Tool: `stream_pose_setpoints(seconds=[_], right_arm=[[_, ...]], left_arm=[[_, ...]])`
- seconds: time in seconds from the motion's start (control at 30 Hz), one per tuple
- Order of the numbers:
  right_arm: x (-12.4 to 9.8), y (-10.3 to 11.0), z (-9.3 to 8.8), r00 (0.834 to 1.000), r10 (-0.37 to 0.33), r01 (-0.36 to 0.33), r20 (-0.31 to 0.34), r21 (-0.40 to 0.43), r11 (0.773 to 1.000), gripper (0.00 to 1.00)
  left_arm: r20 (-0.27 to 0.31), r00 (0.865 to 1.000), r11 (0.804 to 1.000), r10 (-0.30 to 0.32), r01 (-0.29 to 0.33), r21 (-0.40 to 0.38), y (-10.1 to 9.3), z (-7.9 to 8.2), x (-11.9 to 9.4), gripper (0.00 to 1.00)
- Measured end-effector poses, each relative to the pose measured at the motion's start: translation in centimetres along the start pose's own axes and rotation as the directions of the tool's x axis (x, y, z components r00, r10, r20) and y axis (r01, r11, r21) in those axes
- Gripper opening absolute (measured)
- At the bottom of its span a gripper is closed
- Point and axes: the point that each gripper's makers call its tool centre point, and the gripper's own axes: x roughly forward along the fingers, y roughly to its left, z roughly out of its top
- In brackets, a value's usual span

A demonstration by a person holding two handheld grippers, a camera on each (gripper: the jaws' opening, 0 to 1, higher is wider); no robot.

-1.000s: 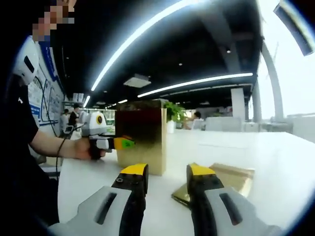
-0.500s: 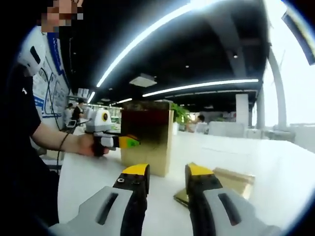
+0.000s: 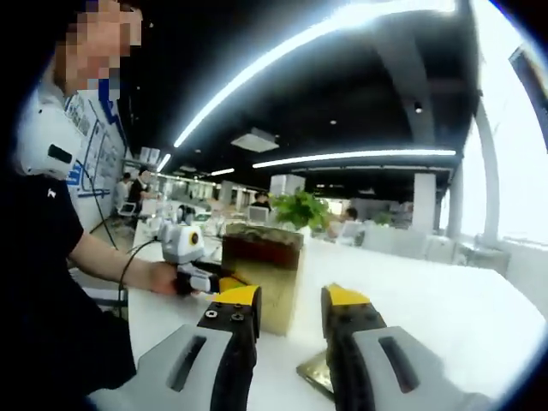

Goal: Extract single mask from mask box in order stack masks on table

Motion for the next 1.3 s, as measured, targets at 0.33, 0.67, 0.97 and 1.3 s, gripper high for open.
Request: stream_pose_setpoints(seconds=[0.33,0.67,0.97,1.3], right_arm=[[1.5,-0.9,5.0,0.995,0.072,-0.082,-0.068,-0.158,0.984,0.25],[3.9,0.1,6.7,0.973,0.153,-0.194,-0.173,-0.254,0.947,0.22],[5.7,0.1,6.7,0.942,0.192,-0.275,-0.275,-0.304,0.912,0.22],[7.6,0.9,5.8,0.888,0.233,-0.382,-0.395,-0.355,0.854,0.19]], left_arm=[[-0.001,1.0,1.0,0.002,-0.002,0.012,0.0,0.0,-0.1,0.32],[-0.003,1.0,1.0,0.004,-0.004,0.018,0.1,-0.1,-0.1,0.32],[-0.006,1.0,1.0,0.003,-0.003,0.019,0.2,-0.1,-0.1,0.32],[-0.007,1.0,1.0,0.003,-0.003,0.022,0.2,0.0,-0.1,0.32]])
